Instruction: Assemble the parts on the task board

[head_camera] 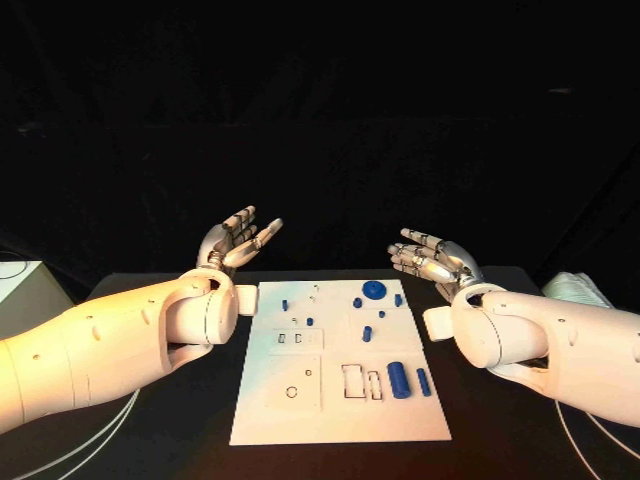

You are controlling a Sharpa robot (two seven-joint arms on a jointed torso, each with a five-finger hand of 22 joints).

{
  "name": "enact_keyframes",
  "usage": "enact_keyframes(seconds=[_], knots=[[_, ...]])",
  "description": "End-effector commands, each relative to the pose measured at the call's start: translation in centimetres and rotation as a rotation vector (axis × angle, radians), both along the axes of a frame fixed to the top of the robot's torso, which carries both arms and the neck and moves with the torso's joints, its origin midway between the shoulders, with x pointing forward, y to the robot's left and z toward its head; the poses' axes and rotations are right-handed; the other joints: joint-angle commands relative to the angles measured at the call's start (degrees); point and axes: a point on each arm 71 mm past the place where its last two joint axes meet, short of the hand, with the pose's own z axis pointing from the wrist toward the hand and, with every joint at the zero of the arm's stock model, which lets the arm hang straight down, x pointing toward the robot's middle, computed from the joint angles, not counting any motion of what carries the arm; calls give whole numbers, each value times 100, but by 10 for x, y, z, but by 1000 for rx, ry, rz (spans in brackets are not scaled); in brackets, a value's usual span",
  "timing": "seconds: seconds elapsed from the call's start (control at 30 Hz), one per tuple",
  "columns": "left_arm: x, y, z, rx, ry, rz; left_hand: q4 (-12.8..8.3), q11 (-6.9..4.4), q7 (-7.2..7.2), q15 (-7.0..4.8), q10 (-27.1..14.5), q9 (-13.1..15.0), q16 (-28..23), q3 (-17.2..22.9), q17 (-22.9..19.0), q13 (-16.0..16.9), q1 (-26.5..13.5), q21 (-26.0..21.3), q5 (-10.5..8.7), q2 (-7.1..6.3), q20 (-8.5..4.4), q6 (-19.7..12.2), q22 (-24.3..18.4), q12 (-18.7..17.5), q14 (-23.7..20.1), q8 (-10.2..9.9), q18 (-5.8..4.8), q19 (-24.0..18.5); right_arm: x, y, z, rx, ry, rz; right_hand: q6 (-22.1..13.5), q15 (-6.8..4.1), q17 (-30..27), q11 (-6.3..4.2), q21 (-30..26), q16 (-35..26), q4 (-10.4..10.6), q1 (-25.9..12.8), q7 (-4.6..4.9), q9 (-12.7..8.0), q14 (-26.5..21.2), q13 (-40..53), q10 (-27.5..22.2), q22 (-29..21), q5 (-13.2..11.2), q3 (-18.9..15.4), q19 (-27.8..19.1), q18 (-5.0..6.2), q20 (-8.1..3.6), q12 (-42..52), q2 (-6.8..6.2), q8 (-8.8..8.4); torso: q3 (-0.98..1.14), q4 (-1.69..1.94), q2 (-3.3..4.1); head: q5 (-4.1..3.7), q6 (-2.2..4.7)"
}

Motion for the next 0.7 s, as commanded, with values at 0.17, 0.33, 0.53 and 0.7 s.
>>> enact_keyframes(seconds=[0.17,0.33,0.53,0.7], knots=[[2,-5,4,-59,-29,-81,82,245,511,76,837,64,172,123,102,78,334,133,21,174,89,371,67,146,676,99,48,457,2,5,0,-1,62,175,1559,-144,136,-122,272,192,-310,572,616,231,1421,86,1783,95,-29,314,1530,329,52,127,-117,347,0,-1,1,0,-1],[-5,6,11,-34,-76,-140,49,432,643,47,2038,202,458,224,271,137,306,371,23,384,72,1154,169,273,1826,316,199,1520,21,-14,21,-416,-243,237,2596,-412,252,-350,594,478,-434,607,429,387,2197,78,2540,158,327,474,2485,384,-167,174,-424,617,-18,46,172,-61,-193],[-16,8,21,-42,-80,-181,-74,217,617,-306,3909,516,1232,266,696,235,398,889,24,485,-36,2911,333,656,3527,857,494,2548,26,-13,34,-593,-352,266,2932,-702,475,-519,983,806,-522,714,318,436,2980,85,3072,286,290,529,3252,367,-503,146,-516,703,-59,127,376,-149,-162],[-28,6,31,-65,-76,-227,-191,83,521,-497,4313,554,1741,361,1006,229,505,1180,24,452,-240,3155,431,640,4021,976,487,3043,30,-11,45,-735,-417,275,3132,-1043,878,-679,1830,1358,-618,841,242,438,4006,82,3372,740,232,191,4075,350,-911,93,-527,701,-90,189,524,-219,-145]])
